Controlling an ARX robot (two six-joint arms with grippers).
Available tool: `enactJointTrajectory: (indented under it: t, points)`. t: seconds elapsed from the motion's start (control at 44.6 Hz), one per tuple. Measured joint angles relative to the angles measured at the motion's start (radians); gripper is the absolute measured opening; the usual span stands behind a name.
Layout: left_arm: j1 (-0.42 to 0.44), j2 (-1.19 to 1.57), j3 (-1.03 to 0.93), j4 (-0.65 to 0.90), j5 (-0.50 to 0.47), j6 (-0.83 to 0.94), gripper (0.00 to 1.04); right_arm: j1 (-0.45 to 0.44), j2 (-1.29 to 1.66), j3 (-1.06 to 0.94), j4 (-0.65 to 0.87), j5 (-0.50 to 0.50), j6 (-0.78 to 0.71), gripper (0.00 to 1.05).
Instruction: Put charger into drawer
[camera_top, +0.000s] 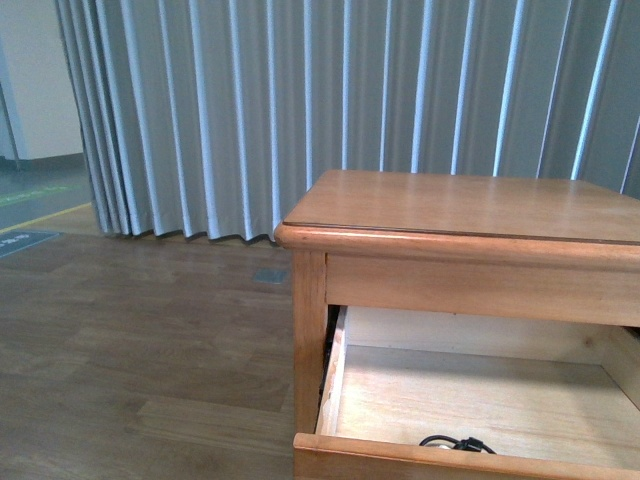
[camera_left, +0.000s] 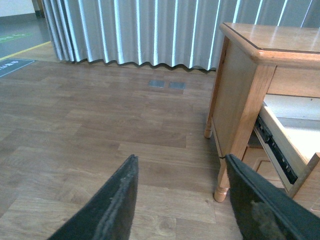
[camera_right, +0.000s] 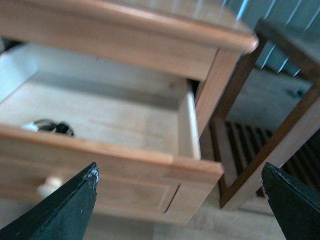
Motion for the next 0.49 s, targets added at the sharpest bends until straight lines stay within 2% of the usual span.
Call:
enactJointTrajectory:
  t: [0.179, 0.269, 0.493]
  points:
    - [0.000, 0.000, 0.000, 0.000, 0.000, 0.000, 0.82, 0.027, 0.232, 0.051, -0.019, -0.042, 0.031, 0.96]
    - [0.000, 0.000, 0.000, 0.000, 0.000, 0.000, 0.99, 0.055, 0.390, 0.078, 0.028, -0.070, 0.048, 0.96]
    - [0.000, 0.000, 0.000, 0.000, 0.000, 0.002, 0.99, 0.078, 0.697, 0.182, 0.089, -0.175, 0.096, 0.96]
